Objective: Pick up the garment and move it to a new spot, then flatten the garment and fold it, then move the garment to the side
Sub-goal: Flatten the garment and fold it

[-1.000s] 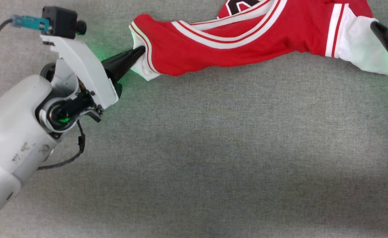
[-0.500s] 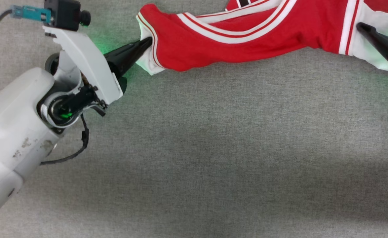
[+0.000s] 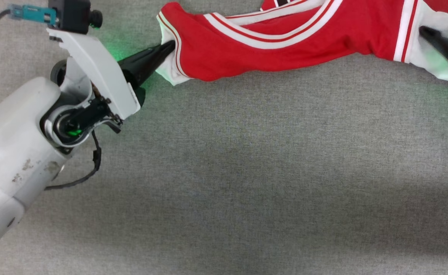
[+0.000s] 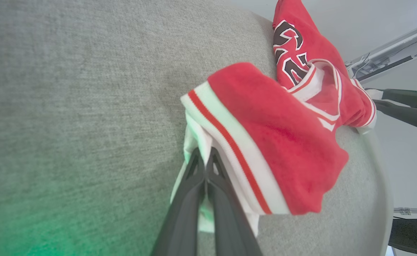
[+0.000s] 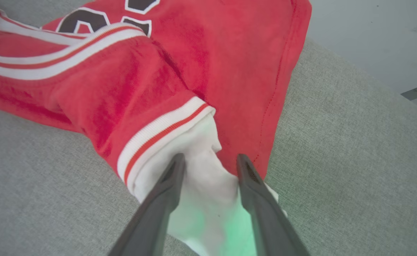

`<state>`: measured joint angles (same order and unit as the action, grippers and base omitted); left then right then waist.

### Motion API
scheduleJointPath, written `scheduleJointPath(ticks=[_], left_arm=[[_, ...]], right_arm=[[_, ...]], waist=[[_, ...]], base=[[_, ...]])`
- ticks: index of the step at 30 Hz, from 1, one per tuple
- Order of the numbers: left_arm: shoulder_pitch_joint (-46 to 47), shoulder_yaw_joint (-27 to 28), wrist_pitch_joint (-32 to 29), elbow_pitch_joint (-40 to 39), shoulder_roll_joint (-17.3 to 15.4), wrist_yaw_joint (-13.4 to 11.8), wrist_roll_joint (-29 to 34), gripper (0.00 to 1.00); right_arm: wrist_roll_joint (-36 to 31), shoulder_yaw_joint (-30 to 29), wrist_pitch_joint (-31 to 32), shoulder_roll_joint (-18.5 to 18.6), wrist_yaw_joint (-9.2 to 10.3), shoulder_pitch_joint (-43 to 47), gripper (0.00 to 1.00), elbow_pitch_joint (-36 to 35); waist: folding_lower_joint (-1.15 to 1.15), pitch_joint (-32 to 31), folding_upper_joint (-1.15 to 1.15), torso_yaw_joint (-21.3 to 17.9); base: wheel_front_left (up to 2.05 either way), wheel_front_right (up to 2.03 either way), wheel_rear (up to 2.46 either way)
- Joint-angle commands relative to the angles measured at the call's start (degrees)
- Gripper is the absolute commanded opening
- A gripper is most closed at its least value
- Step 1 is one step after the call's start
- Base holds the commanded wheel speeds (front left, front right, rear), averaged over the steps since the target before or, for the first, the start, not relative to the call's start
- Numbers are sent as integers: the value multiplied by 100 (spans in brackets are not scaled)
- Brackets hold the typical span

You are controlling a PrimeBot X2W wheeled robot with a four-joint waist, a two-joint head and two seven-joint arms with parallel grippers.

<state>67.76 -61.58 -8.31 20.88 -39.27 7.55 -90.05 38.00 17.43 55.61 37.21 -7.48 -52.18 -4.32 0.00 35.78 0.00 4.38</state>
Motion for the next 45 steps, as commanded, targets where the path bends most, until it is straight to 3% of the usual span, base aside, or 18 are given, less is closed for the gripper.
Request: scheduleJointPath(ticks=[1,12,17,20,25,32,36,39,45], left_arm=[[-122,-73,-49,33,52,-15,-10,0],[-77,207,137,-62,-64,-14,-151,0],[249,540,349,149,23,-14,-205,0],[673,770,424,587,245,-14,-253,0],[1790,1207,680,1760,803,-14,-257,0],[3650,1490,1444,3358,1271,-15,241,0],[4387,1565,1988,3531,1313,-15,493,0],[4401,1593,2025,3458,1395,-15,443,0],[3666,1508,1662,2997,1275,-15,162,0]], right_arm=[[15,16,14,0,-2,33,0,-30],[-93,-242,-414,-102,-2,93,0,50],[-366,-804,-984,-476,-2,-155,0,427],[-727,-1077,-1440,-829,-2,-549,0,886],[-1551,-1614,-2713,-1578,-2,-1766,0,2164],[-2746,-2701,-4521,-2318,3,-3820,0,3834],[-3301,-3181,-5292,-2462,4,-4699,0,4516],[-3561,-3261,-5638,-2489,4,-5000,0,5043],[-3302,-2579,-5740,-2337,3,-4922,0,5744]], waist=[[0,7,0,0],[0,-146,0,-14],[0,-232,0,55],[0,-245,0,80],[0,-191,0,41],[0,-135,0,-108],[0,-153,0,-184],[0,-221,0,-178],[0,-236,0,-67]], base=[[0,0,0],[0,0,0],[0,0,0],[0,0,0],[0,0,0],[0,0,0],[0,0,0],[0,0,0],[0,0,0]])
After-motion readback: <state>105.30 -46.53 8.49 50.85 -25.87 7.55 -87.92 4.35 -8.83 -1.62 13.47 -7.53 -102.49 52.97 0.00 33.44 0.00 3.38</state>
